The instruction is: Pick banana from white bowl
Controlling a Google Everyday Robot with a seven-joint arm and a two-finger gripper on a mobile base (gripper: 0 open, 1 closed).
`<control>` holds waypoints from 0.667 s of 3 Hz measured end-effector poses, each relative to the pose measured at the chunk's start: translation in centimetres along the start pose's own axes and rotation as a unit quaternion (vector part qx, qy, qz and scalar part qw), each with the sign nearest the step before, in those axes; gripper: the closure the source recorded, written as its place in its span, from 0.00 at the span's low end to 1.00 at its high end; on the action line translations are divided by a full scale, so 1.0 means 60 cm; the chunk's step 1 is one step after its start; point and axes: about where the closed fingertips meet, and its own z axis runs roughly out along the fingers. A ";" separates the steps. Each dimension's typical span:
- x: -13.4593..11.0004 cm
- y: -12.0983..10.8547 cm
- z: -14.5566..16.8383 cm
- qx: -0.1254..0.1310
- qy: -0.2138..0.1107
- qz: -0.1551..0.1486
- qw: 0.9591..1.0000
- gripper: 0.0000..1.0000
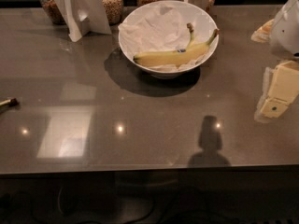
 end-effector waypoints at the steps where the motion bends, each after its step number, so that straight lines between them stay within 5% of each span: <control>1: -0.002 -0.001 -0.001 0.003 -0.002 -0.001 1.000 0.00; 2: -0.044 -0.034 0.000 0.031 -0.039 -0.030 0.998 0.00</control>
Offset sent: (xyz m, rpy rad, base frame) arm 0.0440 0.0339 0.0142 0.0733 -0.1410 0.1142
